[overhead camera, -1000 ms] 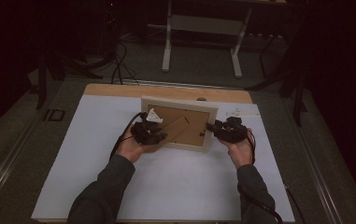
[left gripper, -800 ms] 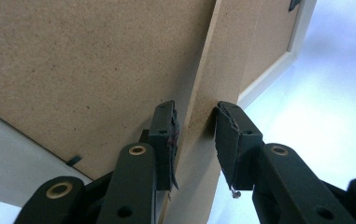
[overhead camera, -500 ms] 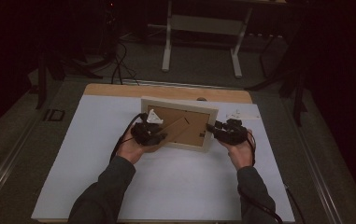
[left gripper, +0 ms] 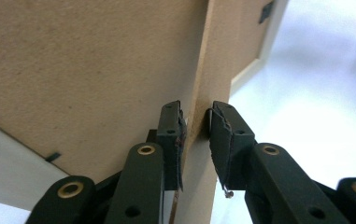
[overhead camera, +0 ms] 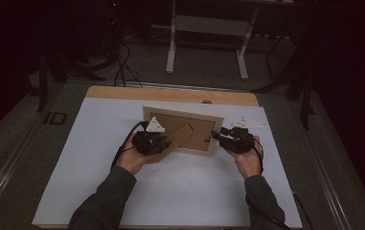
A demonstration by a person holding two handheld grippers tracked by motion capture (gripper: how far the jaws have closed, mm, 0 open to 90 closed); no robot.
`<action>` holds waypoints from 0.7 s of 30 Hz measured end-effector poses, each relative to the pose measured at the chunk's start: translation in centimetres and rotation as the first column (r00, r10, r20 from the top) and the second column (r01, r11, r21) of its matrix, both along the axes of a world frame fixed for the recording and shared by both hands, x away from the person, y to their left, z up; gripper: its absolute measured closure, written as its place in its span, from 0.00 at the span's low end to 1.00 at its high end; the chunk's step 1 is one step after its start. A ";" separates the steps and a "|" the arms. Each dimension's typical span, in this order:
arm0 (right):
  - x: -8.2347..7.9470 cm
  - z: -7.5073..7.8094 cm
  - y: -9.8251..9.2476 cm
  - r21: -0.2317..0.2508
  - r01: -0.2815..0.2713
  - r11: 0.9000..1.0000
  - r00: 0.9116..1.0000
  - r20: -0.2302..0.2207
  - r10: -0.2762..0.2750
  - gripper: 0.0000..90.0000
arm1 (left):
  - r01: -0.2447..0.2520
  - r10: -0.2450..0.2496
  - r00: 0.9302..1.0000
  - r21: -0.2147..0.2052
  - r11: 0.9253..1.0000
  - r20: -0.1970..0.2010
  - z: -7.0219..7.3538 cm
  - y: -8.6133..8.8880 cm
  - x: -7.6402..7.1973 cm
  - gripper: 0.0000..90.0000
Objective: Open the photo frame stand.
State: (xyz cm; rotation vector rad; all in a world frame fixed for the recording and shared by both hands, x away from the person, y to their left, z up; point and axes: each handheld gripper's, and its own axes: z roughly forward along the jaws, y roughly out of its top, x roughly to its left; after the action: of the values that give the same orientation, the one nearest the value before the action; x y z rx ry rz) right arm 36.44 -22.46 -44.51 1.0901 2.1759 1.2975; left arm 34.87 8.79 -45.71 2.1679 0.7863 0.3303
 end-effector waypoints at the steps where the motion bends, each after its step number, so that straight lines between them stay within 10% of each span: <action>1: -0.2 0.0 0.0 -0.004 0.000 1.000 1.000 0.004 0.000 0.69 | 0.005 -0.005 1.000 -0.002 1.000 -0.001 0.0 0.0 -0.2 0.85; 21: -3.3 -0.6 0.8 -0.056 0.018 0.998 0.995 0.097 -0.012 0.69 | -0.002 -0.002 0.998 0.060 0.998 0.070 -0.7 -0.2 -1.5 0.87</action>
State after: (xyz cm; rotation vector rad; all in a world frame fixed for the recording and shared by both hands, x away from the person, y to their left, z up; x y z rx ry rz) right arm 33.16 -21.71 -45.08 0.9990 2.1162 1.2480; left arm 33.35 8.59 -46.40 2.1999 0.7458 0.4320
